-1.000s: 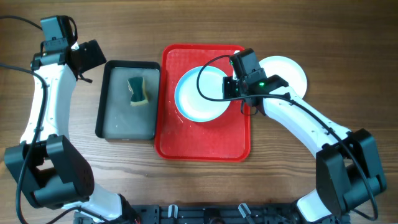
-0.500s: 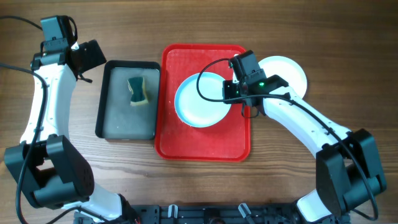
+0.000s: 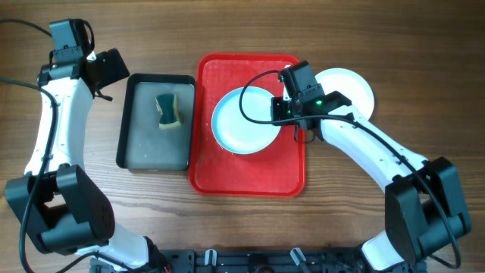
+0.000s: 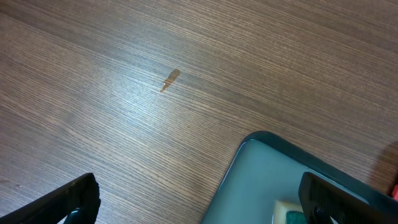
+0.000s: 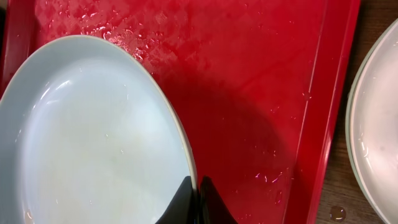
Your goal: Clean dirty plates on tray and stack at the side
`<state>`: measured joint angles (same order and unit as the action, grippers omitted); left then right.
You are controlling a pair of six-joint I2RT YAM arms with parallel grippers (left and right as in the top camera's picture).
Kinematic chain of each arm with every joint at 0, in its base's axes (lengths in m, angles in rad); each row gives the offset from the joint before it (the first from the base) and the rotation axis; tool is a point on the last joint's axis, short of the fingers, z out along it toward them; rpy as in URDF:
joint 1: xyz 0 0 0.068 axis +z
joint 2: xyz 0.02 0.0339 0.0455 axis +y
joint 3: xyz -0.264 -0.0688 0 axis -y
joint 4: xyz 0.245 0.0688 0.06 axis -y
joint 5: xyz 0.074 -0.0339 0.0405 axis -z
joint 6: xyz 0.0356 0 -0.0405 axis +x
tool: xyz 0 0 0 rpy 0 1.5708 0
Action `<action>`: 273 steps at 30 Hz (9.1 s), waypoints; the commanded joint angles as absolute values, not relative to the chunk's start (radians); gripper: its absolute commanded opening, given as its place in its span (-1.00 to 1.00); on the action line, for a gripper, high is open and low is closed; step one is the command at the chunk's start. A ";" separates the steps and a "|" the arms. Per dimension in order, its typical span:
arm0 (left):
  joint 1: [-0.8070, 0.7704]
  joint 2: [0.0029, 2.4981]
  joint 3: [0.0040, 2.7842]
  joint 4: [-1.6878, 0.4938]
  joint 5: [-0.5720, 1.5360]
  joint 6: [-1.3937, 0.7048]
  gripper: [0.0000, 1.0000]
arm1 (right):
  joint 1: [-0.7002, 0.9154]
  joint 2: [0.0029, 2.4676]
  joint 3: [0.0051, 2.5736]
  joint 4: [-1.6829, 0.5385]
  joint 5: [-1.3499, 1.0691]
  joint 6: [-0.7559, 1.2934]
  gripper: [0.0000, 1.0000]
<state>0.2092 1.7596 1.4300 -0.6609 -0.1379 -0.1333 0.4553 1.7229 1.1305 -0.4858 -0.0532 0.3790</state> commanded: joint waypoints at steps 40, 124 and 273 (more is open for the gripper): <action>0.213 1.756 1.438 -0.658 -0.147 -0.142 1.00 | -0.216 1.744 1.071 -0.479 -0.082 0.430 -0.91; 0.213 1.756 1.438 -0.658 -0.147 -0.142 1.00 | 0.173 1.661 1.251 -0.558 -0.094 0.003 1.00; 0.214 1.224 1.438 -0.730 -0.147 -0.142 1.00 | 0.028 0.004 0.005 0.012 -0.166 0.067 0.99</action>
